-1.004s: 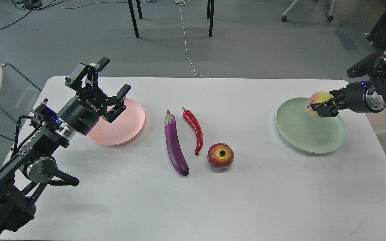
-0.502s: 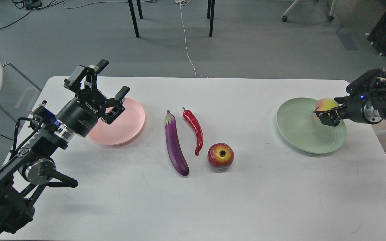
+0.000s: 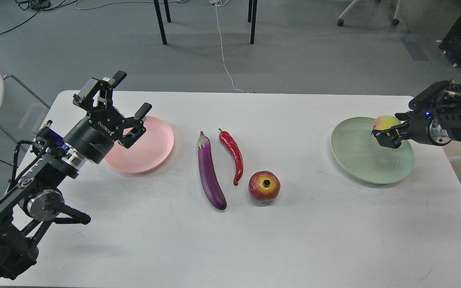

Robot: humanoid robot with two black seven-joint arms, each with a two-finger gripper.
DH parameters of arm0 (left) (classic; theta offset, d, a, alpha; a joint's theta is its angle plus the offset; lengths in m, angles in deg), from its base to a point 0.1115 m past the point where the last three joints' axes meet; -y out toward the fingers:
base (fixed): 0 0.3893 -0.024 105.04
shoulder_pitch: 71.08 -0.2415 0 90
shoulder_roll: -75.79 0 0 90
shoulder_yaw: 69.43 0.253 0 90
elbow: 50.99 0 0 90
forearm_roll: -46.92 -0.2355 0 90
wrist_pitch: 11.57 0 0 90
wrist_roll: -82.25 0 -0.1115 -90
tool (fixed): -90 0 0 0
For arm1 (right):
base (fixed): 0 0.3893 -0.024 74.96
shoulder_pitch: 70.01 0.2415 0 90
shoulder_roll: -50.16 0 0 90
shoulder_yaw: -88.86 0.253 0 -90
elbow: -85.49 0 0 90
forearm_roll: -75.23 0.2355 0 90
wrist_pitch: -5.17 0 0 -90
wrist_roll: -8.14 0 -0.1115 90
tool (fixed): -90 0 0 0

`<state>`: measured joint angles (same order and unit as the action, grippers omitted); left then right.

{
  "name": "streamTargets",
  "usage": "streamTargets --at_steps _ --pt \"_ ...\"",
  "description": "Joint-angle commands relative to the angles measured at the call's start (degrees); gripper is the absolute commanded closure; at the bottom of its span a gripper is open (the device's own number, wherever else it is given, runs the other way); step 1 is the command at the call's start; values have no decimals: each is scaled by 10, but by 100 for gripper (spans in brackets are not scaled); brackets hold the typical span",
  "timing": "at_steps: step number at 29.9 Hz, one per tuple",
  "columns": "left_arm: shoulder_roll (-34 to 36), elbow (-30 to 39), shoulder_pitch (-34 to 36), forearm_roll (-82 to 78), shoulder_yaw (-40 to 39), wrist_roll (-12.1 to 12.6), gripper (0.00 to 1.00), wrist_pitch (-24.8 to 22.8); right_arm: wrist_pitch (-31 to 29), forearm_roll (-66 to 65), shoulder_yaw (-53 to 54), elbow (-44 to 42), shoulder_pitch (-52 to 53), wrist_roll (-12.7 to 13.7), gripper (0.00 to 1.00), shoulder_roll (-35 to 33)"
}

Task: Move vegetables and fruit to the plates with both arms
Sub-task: 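Move the right gripper down to the red apple and grasp it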

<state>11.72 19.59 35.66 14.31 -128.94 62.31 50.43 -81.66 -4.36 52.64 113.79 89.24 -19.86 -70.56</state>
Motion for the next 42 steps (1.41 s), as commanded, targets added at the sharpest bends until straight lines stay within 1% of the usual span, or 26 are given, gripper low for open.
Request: streamTargets --at_steps 1,7,12,16,18,22,26,31,35,42 --pt "0 0 0 0 -1 0 2 0 0 0 0 32 24 0 3 -18" --pt "0 0 0 -1 -1 0 2 0 -4 2 4 128 84 0 3 -55" --pt "0 0 0 -1 -1 1 2 0 -5 27 33 271 127 0 3 -93" --pt "1 0 0 -1 -1 1 2 0 -6 31 33 353 152 0 3 -89" --pt "3 1 0 -1 -1 1 2 0 -7 30 33 374 156 0 3 -80" --pt "11 4 -1 -1 -1 1 2 0 -27 30 27 374 157 0 3 -23" --pt "14 7 -1 -1 -1 1 2 0 -40 33 23 361 158 0 3 50" --pt "18 7 -8 -3 -1 1 2 0 -106 34 -19 357 196 0 3 122" --pt "18 9 -11 -3 -2 0 2 0 -149 34 -26 345 218 0 4 168" --pt "18 18 -18 -3 -3 1 2 0 -161 33 -48 324 222 0 4 232"
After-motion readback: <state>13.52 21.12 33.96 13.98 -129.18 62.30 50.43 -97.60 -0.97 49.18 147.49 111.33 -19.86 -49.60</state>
